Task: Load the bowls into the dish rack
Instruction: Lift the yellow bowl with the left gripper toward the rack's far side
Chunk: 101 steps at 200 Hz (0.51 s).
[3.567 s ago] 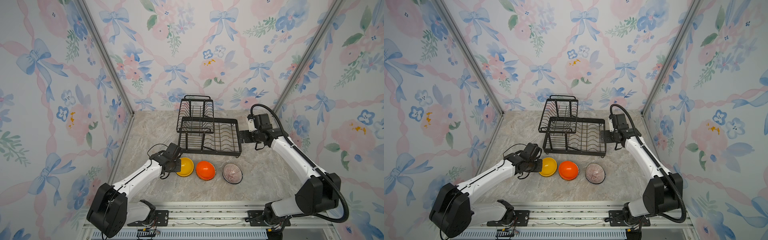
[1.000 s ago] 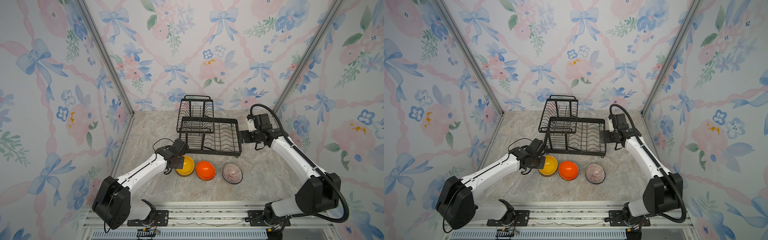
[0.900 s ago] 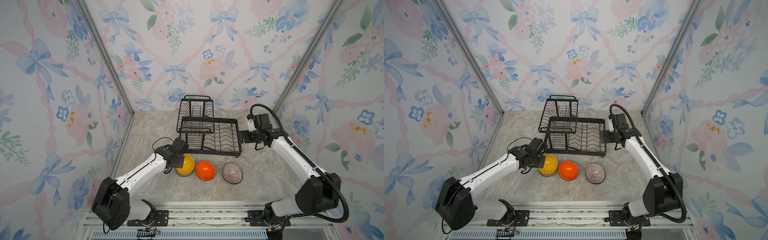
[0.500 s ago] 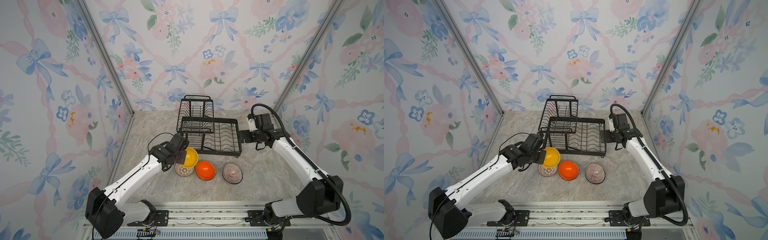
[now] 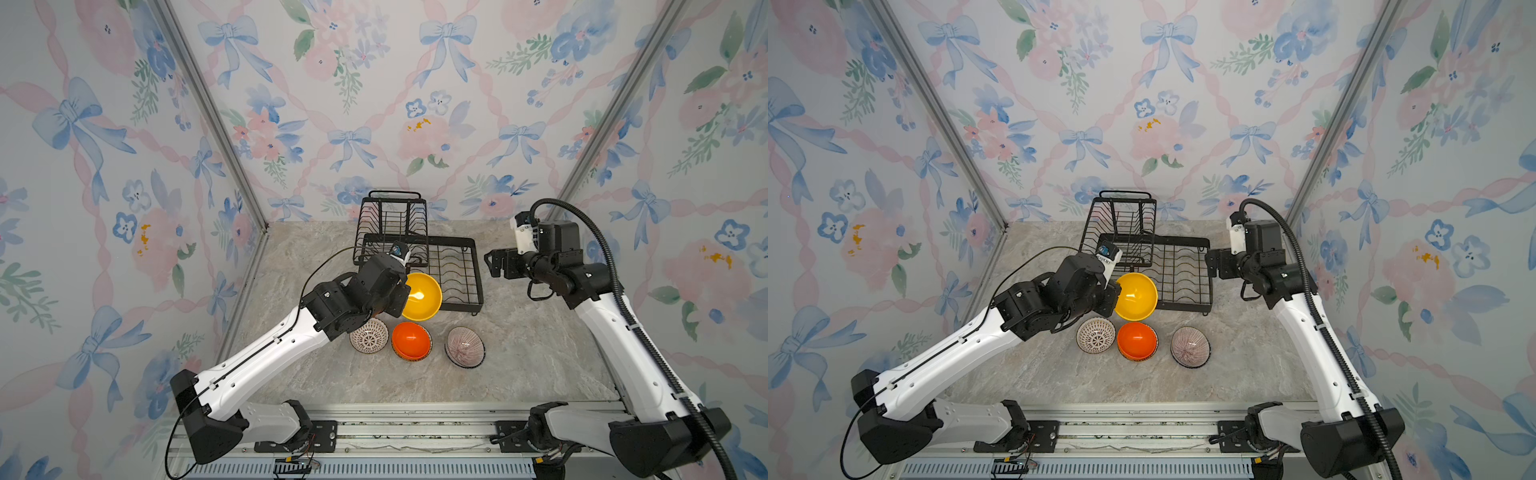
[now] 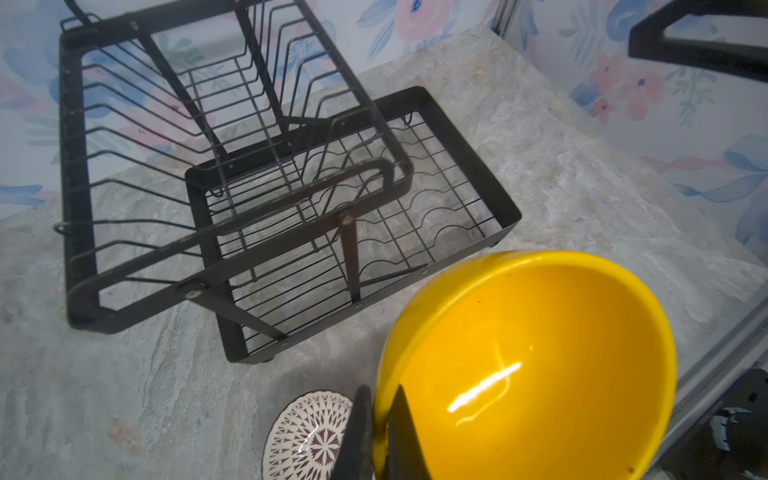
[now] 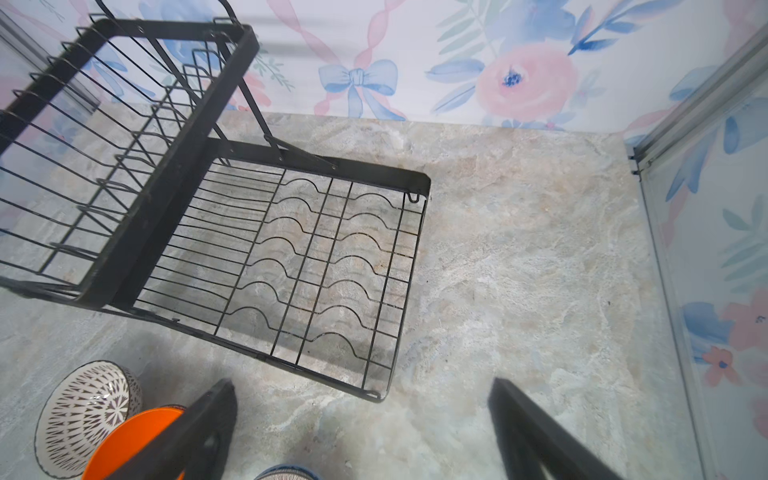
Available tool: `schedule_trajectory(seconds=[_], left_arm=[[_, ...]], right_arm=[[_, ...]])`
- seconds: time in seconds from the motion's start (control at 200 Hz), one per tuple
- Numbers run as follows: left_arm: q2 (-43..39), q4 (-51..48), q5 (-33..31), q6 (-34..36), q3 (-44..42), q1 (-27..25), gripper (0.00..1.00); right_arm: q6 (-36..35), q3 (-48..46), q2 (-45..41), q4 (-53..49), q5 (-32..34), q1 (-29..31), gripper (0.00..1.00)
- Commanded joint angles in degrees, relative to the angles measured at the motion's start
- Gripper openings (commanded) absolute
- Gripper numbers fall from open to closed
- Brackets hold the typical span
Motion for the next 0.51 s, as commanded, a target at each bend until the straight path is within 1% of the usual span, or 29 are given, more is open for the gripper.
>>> schedule_trajectory(seconds=[0.0,0.105,0.215,0.29,0.395,0.5], left_arm=[[-0.87,9.89,3.18,4.03,2.05,-0.54,0.00],[0.75,15.03,3.67,7.37,4.27,-0.53,0.00],[5.78,17.43,-0.07,12.82,9.53,-0.45,0.00],[9.96,17.77,-2.27,16.34,13.76,0.08,0.00],[15.58,17.95,-3.84,19.69,19.21,1.97,0.00],[19.75,18.13,-3.30,20.53,23.08,4.45,0.00]], right_arm=[[0.81,3.03,-2.26,-3.20,-1.56,0.74,0.97],[0.90,4.44,-3.75,-3.64,-2.07,0.73,0.97],[1.12,6.25,-4.79,-3.14,-3.14,0.49,0.97],[1.54,7.76,-5.02,-2.41,-5.06,0.28,0.97],[2.38,9.82,-4.62,-1.34,-8.05,0.28,0.97],[2.87,11.32,-3.93,-0.26,-9.32,0.27,0.98]])
